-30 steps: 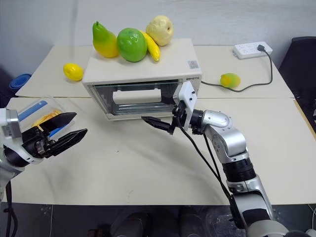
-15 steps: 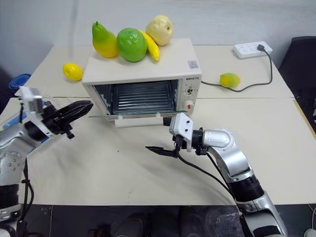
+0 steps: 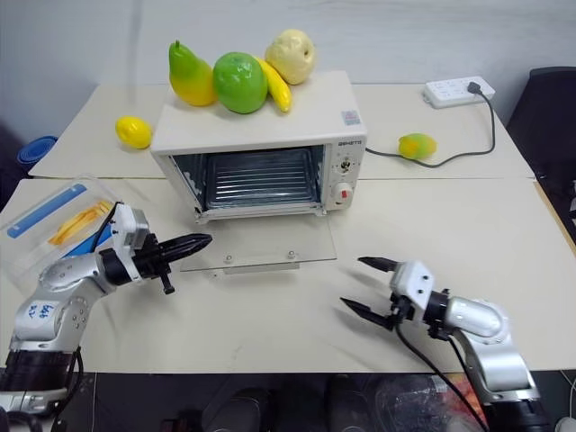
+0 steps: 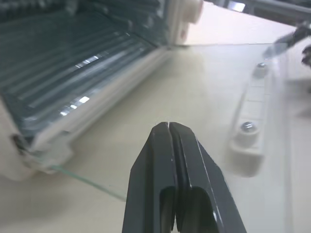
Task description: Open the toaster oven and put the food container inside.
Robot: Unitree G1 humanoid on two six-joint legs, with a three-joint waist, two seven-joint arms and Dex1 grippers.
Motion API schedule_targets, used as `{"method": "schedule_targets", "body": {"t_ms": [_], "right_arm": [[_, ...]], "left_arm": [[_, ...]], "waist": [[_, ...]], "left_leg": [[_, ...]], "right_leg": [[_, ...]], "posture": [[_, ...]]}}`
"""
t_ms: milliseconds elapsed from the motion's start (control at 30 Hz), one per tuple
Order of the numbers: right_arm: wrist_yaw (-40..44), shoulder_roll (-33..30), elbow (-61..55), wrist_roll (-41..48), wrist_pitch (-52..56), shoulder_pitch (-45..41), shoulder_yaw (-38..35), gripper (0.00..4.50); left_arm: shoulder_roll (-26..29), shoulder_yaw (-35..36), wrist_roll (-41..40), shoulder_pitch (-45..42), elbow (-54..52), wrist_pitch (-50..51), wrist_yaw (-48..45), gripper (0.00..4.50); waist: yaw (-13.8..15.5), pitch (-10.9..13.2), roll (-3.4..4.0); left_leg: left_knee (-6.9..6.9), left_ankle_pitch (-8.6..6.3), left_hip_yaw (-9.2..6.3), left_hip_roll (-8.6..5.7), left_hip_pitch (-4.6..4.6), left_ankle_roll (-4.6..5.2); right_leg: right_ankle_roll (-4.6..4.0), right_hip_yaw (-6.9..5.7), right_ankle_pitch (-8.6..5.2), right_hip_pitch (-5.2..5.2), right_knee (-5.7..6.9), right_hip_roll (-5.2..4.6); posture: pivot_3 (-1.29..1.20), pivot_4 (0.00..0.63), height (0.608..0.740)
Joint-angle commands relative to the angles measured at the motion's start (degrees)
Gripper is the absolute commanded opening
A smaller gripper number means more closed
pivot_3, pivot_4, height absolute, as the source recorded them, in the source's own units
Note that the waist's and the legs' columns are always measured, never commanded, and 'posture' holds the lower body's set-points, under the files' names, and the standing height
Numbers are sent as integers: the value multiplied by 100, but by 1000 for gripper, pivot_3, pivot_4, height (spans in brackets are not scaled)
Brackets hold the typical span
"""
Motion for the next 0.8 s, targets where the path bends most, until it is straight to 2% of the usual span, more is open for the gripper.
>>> {"method": "schedule_targets", "body": {"t_ms": [33, 233, 333, 467, 600, 733, 800], "right_arm": [[-3, -110, -449, 676, 537, -197, -270, 4500], [133, 325, -518, 841, 465, -875, 135, 4500], [192, 654, -435, 878, 363, -1098, 326, 4500], [210, 1066, -256, 1034, 409, -1356, 483, 4500], [340, 1379, -56, 1010, 120, -1554, 558, 4500], [404, 1588, 104, 904, -228, -1687, 588, 4500], [449, 1622, 155, 811, -429, -1732, 602, 4500]], "left_arm": [[-156, 400, -58, 582, -463, -133, 260, 43], [-595, 1213, -90, 1845, -1162, -465, 813, 43], [-1087, 2141, -546, 2508, -1587, -467, 1455, 564], [-1817, 3649, -1626, 3476, -2195, -275, 2478, 1824], [-2319, 4710, -2428, 4396, -2191, -3, 3354, 3056], [-2269, 5372, -3168, 4623, -1819, 232, 3972, 4311], [-2041, 5634, -3438, 4595, -1492, 344, 4105, 4472]], "waist": [[-16, 1, 3], [32, 2, -1], [42, 2, -1], [46, 5, -14], [36, 6, -16], [129, 5, -20], [157, 4, -22]], "left_leg": [[-1, 1, 1, 3, 3, -1], [0, 0, -2, 6, -4, -1], [-1, -2, -3, 4, -7, 2], [7, -8, -3, 3, -13, 8], [6, -11, -2, 4, -7, 7], [9, -12, -7, 2, -7, 8], [11, -13, -7, 2, -6, 8]], "right_leg": [[0, 2, 0, 1, 3, 2], [-2, 2, 1, -3, -5, 3], [-2, 1, 1, -2, -13, 1], [-2, 0, 1, -1, -19, -2], [-2, 2, 1, 5, -22, -1], [-2, -2, 1, 8, -19, -2], [-2, -1, 1, 9, -17, -1]], "posture": [[0, 150, 740], [0, 150, 740], [0, 150, 740], [0, 150, 740], [0, 150, 740], [0, 150, 740], [0, 150, 740]]}}
